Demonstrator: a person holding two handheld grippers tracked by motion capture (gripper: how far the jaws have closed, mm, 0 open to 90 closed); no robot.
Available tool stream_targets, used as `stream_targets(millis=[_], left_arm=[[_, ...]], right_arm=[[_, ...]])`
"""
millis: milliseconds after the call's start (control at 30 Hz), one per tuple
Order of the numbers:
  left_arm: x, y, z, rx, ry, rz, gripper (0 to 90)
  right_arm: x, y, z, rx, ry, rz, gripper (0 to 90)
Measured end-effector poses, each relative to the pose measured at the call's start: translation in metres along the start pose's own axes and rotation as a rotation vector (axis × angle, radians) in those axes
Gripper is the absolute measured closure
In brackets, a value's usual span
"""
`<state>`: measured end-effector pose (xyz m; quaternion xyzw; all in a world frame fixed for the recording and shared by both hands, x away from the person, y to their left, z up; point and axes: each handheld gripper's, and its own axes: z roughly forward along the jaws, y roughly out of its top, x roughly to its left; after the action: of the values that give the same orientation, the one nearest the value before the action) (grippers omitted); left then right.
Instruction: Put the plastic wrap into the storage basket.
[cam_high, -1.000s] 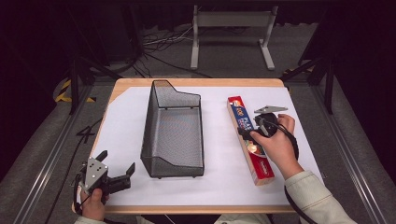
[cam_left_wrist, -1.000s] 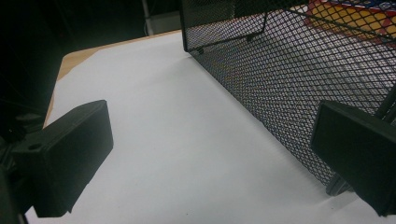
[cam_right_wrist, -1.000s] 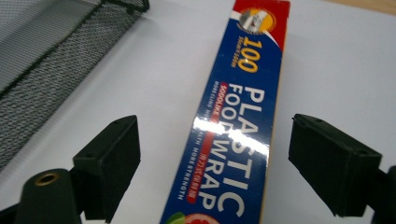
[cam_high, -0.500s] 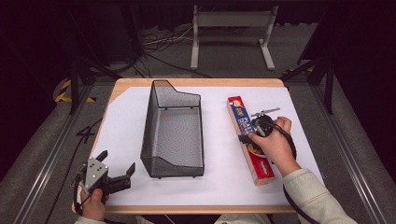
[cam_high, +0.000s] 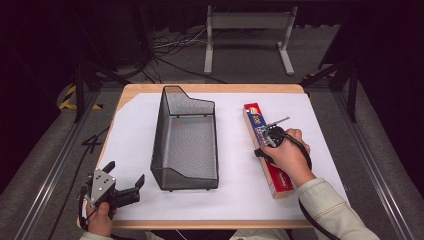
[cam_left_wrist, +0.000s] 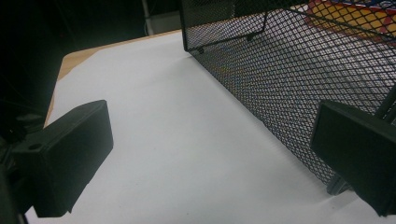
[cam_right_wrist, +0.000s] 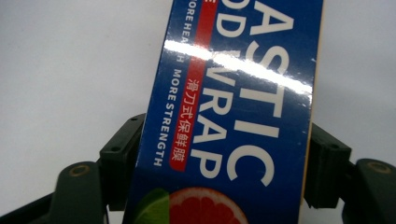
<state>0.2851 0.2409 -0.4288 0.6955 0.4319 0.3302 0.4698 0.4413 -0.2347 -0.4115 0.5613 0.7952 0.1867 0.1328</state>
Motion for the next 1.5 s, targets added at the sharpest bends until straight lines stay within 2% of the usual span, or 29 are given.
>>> stream_targets(millis=[300,500,633,700,900,1067,1167,1400,1500], left_arm=[[0.0,0.0,0.0,-0.003,0.002,0.0,0.0],[0.0,0.0,0.0,-0.006,0.002,-0.001,0.1],[0.0,0.0,0.0,-0.003,0.002,0.0,0.1],[0.0,0.0,0.0,-0.004,0.002,0.001,0.1],[0.0,0.0,0.0,-0.003,0.004,0.0,0.1],[0.0,0.0,0.0,-0.002,0.002,0.0,0.0],[0.0,0.0,0.0,-0.003,0.002,0.0,0.0],[0.0,0.0,0.0,-0.002,0.002,-0.001,0.1],[0.0,0.0,0.0,-0.005,0.003,-0.003,0.0]], right_arm=[[0.006,0.002,-0.002,0.022,-0.054,0.029,36.6],[0.002,0.001,-0.006,0.011,-0.038,0.068,38.8],[0.0,0.001,-0.01,0.003,-0.026,0.075,39.2],[0.0,0.002,-0.019,-0.015,-0.006,0.076,39.3],[0.002,0.006,-0.037,-0.054,0.011,0.072,39.3],[0.004,0.009,-0.048,-0.075,0.002,0.055,39.3],[0.005,0.012,-0.058,-0.097,0.027,0.069,39.2],[0.005,0.017,-0.075,-0.127,0.035,0.07,39.2],[0.003,0.019,-0.084,-0.144,0.053,0.08,39.2]])
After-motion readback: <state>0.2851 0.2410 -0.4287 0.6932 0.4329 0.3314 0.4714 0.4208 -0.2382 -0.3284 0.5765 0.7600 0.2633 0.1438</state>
